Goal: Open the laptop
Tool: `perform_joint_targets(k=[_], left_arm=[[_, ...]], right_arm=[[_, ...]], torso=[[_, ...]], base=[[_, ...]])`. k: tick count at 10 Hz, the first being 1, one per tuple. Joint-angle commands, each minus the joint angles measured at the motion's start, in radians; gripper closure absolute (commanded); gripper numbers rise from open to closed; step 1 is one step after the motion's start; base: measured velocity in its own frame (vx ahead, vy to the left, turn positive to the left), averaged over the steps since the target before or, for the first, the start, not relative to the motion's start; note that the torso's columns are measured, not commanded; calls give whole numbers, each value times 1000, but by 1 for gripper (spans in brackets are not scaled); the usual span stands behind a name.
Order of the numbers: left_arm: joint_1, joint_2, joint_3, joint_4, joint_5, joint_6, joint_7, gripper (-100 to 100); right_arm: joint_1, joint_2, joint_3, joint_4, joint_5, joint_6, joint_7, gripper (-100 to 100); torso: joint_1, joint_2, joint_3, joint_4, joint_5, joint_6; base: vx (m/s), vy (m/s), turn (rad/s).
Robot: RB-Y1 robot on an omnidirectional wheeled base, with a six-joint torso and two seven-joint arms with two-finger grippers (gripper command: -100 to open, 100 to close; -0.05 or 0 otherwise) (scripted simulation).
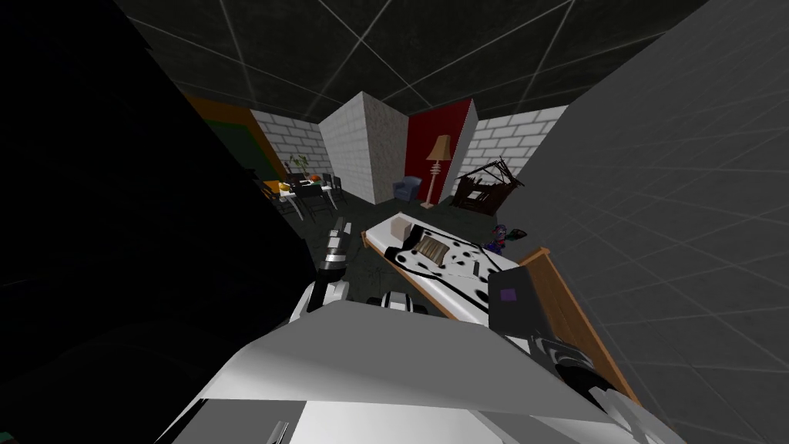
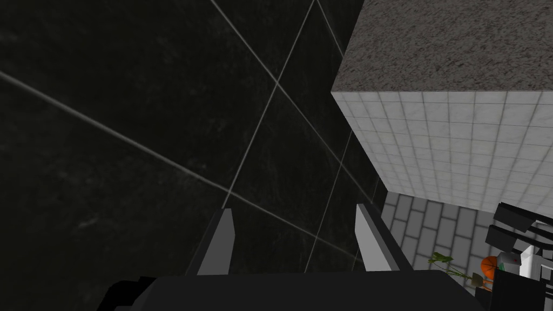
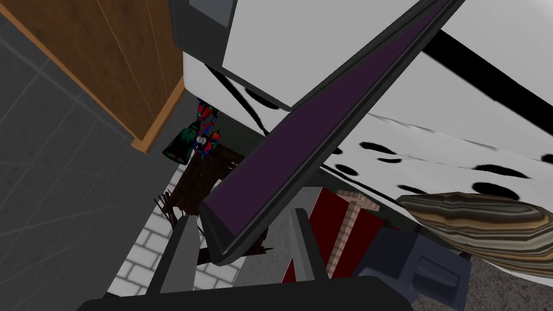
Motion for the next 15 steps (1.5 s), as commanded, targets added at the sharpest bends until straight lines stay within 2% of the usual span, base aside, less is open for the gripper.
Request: perform_joint_targets(k=[1, 4, 5, 6, 8, 11, 12, 13, 14, 15], left_arm=[[0, 0, 0, 0, 0, 0, 0, 0], [0, 0, 0, 0, 0, 0, 0, 0], [0, 0, 0, 0, 0, 0, 0, 0], [0, 0, 0, 0, 0, 0, 0, 0], [0, 0, 0, 0, 0, 0, 0, 0], [0, 0, 0, 0, 0, 0, 0, 0], [0, 0, 0, 0, 0, 0, 0, 0], [0, 0, 0, 0, 0, 0, 0, 0], [0, 0, 0, 0, 0, 0, 0, 0], [0, 0, 0, 0, 0, 0, 0, 0]], right_arm=[[-28, 35, 11, 10, -28, -21, -5, 100], [-70, 87, 28, 26, -69, -52, -13, 100], [-70, 87, 28, 26, -69, -52, -13, 100], [-98, 122, 39, 36, -97, -73, -18, 100], [-98, 122, 39, 36, -97, -73, -18, 100], [-141, 175, 56, 51, -139, -104, -26, 100], [-144, 156, 48, 61, -131, -94, -24, 100], [-153, 207, 45, 101, -154, -147, 25, 100], [-153, 207, 45, 101, -154, -152, 32, 100], [-158, 246, 41, 127, -175, -182, 62, 100]], torso=[[-5, 4, 2, 1, -1, 0], [-7, 2, 2, 0, -4, -1], [-5, 2, 1, 0, -4, -1], [-3, -2, 0, -1, -4, 0], [-4, 2, 1, 0, -4, -1], [-3, 2, 1, 0, -4, -4], [-8, 3, 3, 2, -4, -5], [-2, -1, 0, 1, 0, -2], [-3, -2, -2, -2, -2, 1], [-2, -1, -2, -1, 0, 0]], base=[[-110, -193, -1], [-130, -178, -1], [-87, -112, 9], [-130, -148, -29], [-80, -119, 4], [-92, -137, -19], [-65, -79, 6], [-8, -145, -163], [24, -149, -99], [43, -207, -142]])
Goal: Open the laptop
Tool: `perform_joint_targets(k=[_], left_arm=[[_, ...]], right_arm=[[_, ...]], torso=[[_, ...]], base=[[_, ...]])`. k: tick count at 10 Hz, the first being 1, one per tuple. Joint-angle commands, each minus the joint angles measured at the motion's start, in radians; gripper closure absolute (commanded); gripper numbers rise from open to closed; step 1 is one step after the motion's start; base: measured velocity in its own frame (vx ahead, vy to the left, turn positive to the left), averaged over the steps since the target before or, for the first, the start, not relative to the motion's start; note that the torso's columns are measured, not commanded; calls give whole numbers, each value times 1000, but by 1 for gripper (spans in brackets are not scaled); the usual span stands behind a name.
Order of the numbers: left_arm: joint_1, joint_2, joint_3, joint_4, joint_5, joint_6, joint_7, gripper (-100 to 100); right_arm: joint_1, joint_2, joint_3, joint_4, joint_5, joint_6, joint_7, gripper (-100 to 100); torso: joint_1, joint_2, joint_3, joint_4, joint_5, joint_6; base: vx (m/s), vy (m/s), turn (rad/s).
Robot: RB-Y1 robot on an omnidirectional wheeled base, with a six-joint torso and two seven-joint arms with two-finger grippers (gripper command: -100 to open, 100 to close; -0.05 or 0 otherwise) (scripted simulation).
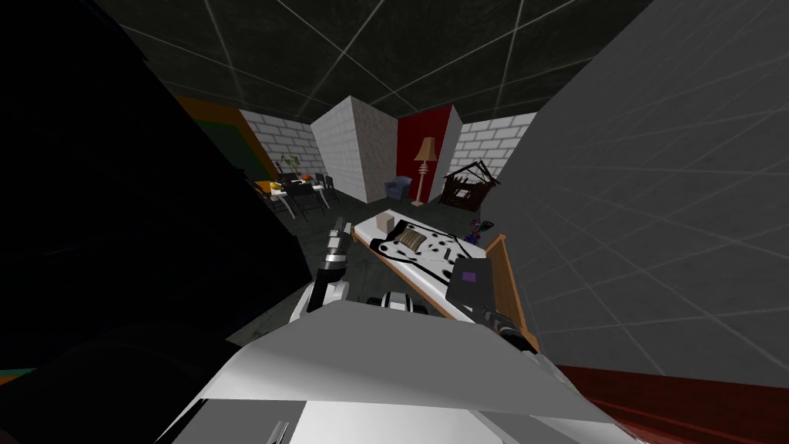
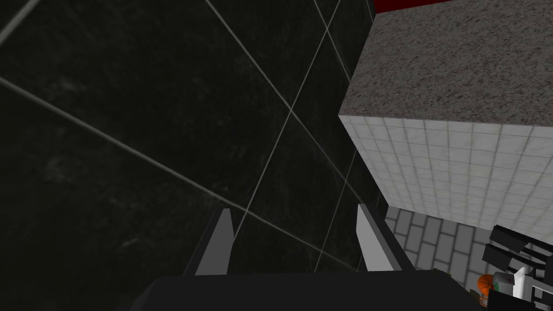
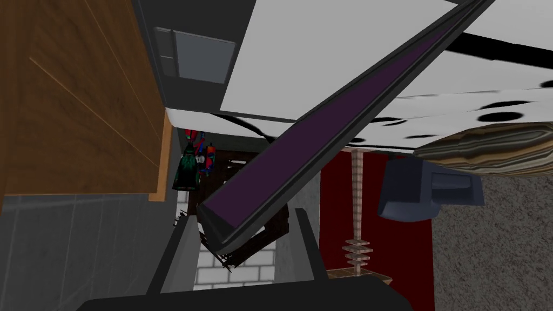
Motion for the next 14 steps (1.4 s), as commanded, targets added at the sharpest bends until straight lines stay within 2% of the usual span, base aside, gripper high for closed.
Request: perform_joint_targets(k=[1, 2, 3, 4, 5, 6, 7, 10, 11, 12, 14], left_arm=[[0, 0, 0, 0, 0, 0, 0, 0], [0, 0, 0, 0, 0, 0, 0, 0], [0, 0, 0, 0, 0, 0, 0, 0], [0, 0, 0, 0, 0, 0, 0, 0], [0, 0, 0, 0, 0, 0, 0, 0], [0, 0, 0, 0, 0, 0, 0, 0], [0, 0, 0, 0, 0, 0, 0, 0], [0, 0, -1, 0, 0, 0, 0, 0], [0, 0, -1, 0, 0, 0, 0, 0], [0, 0, -1, 0, 0, 0, 0, 0], [0, 0, 0, 0, 0, 0, 0, 0]], right_arm=[[-10, 59, -11, 60, -24, -74, 70, 100], [-10, 59, -11, 60, -24, -74, 78, 100], [-15, 99, -15, 88, -45, -110, 104, 100], [-15, 108, -15, 97, -45, -129, 135, 100], [-20, 148, -19, 134, -66, -169, 175, 100], [-20, 157, -19, 134, -66, -184, 192, 100], [-6, 110, 6, 95, -67, -151, 125, -100], [-2, 26, 38, 92, -87, -135, 35, -100], [-1, -3, 49, 91, -94, -130, 7, -100], [-1, -3, 49, 91, -94, -130, 5, -100], [1, -59, 70, 89, -107, -119, -54, -100]], torso=[[-5, 1, 1, -1, -1, 2], [-2, 2, 2, 0, -2, 0], [4, 3, 3, 1, -1, -3], [0, 3, 3, 0, -2, -1], [0, 4, 3, 1, -3, -3], [-1, 4, 3, 1, -3, -2], [0, 4, 3, 2, 0, -1], [8, 9, 4, 5, 9, 2], [6, 8, 4, 5, 8, 2], [3, 7, 4, 4, 5, 1], [0, 4, 2, 4, 3, 0]], base=[[40, -155, -104], [19, -55, -20], [44, -125, -142], [36, -135, -101], [28, -172, -164], [37, -141, -60], [-28, 3, 67], [-56, 106, 113], [-59, 102, 90], [-37, 62, 22], [-31, 59, 79]])
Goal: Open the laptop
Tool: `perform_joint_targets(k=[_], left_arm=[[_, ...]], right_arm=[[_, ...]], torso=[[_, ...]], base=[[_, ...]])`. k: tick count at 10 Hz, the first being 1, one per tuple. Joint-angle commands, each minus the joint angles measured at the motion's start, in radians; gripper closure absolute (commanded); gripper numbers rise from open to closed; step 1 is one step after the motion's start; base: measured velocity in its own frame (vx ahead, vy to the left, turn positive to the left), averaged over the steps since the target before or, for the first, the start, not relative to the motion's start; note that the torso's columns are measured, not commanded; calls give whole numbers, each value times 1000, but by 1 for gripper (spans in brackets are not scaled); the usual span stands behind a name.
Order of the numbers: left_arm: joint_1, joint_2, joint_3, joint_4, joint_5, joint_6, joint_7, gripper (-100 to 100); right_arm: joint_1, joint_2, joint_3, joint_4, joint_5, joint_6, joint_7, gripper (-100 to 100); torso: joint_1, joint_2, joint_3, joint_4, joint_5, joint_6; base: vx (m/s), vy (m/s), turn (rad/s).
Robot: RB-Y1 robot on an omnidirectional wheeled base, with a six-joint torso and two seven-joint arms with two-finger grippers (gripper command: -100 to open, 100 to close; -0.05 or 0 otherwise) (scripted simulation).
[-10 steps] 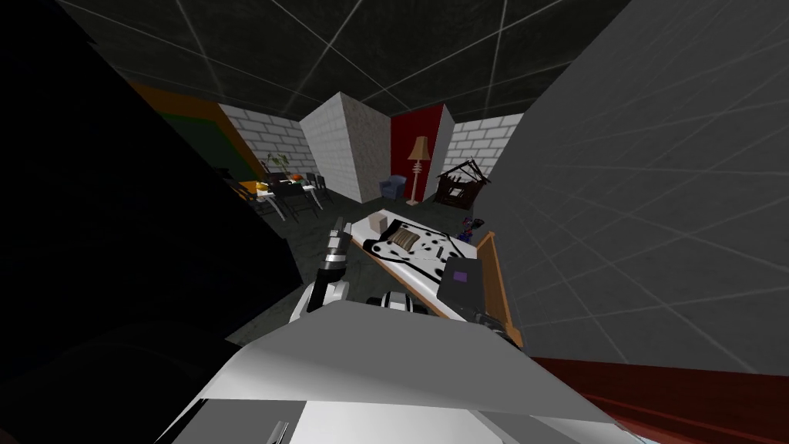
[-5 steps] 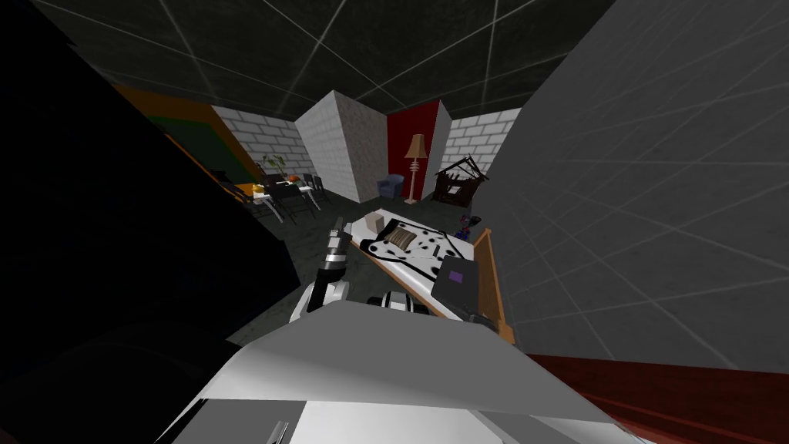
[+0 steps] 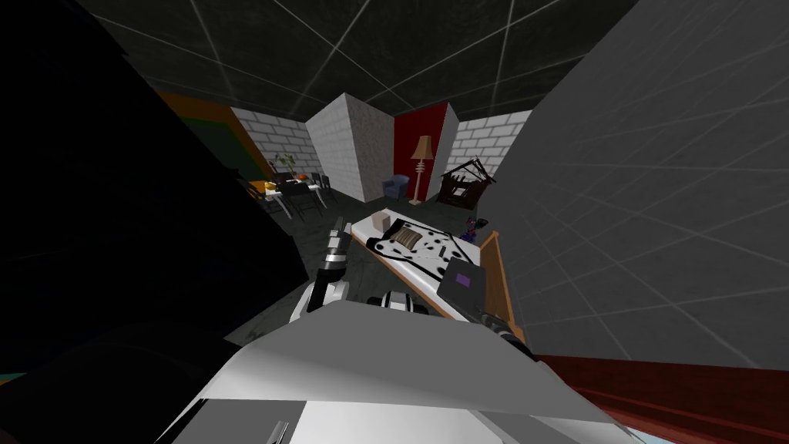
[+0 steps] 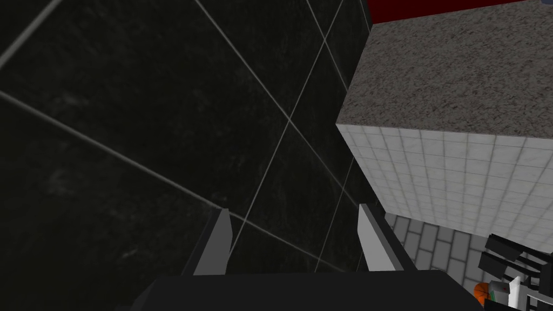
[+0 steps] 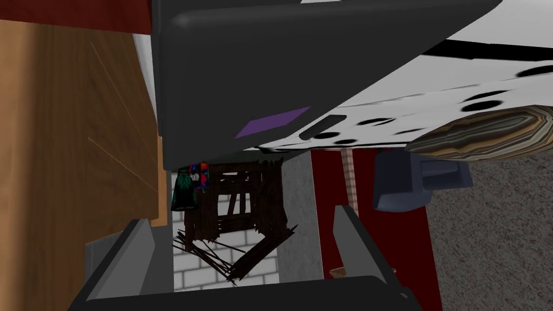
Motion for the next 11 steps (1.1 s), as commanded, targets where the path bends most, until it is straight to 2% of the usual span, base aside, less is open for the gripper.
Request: perform_joint_targets(k=[1, 2, 3, 4, 5, 6, 11], left_arm=[[0, 0, 0, 0, 0, 0, 0, 0], [0, 0, 0, 0, 0, 0, 0, 0], [0, 0, 0, 0, 0, 0, 0, 0], [0, 0, 0, 0, 0, 0, 0, 0], [0, 0, 0, 0, 0, 0, 0, 0], [0, 0, 0, 0, 0, 0, 0, 0], [0, 0, 0, 0, 0, 0, 0, 0]], right_arm=[[7, -67, 25, -7, -17, 15, -76, -100], [8, -95, 36, -8, -23, 20, -101, -100], [8, -95, 36, -8, -23, 20, -106, -100], [10, -124, 46, -9, -30, 25, -134, -100], [3, -112, 40, 1, -27, 17, -114, -100], [3, -114, 42, -1, -27, 20, -121, 0], [3, -114, 42, -1, -27, 20, -121, 0]], torso=[[2, 0, 0, 0, 1, 0], [4, 2, 1, 0, 1, 0], [4, 3, 2, 1, 2, 1], [3, 2, 1, 0, 1, 1], [3, 1, 0, 0, 1, 0], [1, 0, 0, 0, 0, 0], [3, 1, 1, 0, 1, 0]], base=[[-48, 79, 123], [-67, 77, 109], [-40, 65, 20], [-31, 78, 53], [-16, 38, 13], [-4, 8, -4], [0, 0, 0]])
